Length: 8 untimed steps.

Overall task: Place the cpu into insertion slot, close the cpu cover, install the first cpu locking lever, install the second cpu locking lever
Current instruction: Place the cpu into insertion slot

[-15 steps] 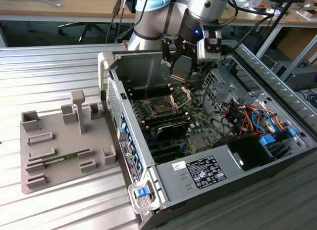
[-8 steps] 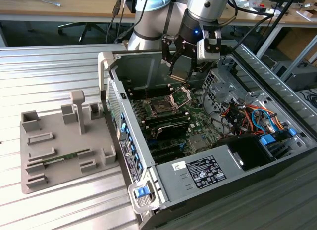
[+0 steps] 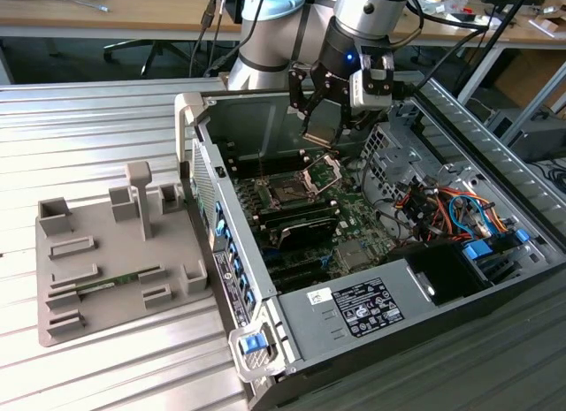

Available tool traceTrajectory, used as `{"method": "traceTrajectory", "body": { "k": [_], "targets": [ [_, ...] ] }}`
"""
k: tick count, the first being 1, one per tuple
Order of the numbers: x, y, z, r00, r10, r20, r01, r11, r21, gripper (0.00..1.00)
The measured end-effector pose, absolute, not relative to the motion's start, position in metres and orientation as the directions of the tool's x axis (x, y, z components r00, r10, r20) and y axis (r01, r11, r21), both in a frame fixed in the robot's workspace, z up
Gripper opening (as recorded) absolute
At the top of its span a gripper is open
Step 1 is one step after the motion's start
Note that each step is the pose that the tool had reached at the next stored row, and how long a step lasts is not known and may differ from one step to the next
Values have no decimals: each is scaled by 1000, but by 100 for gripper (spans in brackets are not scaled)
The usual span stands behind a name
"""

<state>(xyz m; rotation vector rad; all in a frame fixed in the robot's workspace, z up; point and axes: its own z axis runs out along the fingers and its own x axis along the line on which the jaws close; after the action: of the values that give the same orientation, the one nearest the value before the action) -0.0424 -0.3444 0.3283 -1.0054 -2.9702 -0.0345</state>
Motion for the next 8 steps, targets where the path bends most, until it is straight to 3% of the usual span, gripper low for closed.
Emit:
{"method": "traceTrajectory", "body": {
  "k": [3,8],
  "targets": [
    [-42,-344,327,-730,684,11,684,729,17,54],
    [-42,-344,327,-719,695,11,695,719,17,54]
  ]
}}
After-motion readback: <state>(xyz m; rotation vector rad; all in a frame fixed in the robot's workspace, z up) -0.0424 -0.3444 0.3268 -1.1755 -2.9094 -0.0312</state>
